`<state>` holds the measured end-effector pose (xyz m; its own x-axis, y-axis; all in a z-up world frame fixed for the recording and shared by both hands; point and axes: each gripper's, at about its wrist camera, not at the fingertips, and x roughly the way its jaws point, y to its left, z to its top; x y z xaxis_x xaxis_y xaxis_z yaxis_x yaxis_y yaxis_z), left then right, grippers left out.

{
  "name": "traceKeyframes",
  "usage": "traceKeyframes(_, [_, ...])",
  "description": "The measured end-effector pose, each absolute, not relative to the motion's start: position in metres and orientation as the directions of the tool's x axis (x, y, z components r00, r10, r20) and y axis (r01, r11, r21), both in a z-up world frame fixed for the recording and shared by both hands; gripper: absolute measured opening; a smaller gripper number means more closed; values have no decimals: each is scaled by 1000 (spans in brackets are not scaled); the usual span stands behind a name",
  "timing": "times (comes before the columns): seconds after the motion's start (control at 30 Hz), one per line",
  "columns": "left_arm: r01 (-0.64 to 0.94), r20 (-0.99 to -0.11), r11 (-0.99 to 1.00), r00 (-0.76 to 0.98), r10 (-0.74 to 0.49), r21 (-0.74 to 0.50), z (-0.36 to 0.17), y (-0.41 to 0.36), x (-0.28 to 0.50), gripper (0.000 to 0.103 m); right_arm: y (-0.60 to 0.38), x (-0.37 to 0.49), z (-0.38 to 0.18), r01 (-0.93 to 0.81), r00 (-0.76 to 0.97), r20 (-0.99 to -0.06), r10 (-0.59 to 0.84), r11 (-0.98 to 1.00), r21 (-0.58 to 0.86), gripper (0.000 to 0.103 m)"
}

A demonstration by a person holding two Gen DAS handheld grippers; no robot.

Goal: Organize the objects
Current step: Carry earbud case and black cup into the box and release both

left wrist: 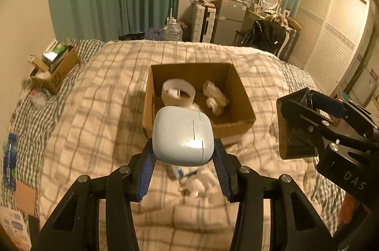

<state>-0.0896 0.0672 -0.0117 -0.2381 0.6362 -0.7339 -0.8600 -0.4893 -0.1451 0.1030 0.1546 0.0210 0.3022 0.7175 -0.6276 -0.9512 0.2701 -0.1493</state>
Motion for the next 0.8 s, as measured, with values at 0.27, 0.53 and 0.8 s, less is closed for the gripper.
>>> traceKeyframes(0.27, [-875, -721, -472, -259, 643, -106, -1, 116, -109, 48, 197, 125, 36, -948, 316, -604, 732, 262, -178, 59])
traceKeyframes(0.53, [-880, -725, -465, -256, 640, -99, -16, 157, -137, 48, 245, 151, 28, -947, 319, -619, 718, 262, -183, 59])
traceKeyframes(0.8, [-896, -745, -436, -232, 626, -87, -48, 191, -151, 48, 281, 178, -5, -943, 328, -652, 683, 279, -182, 59])
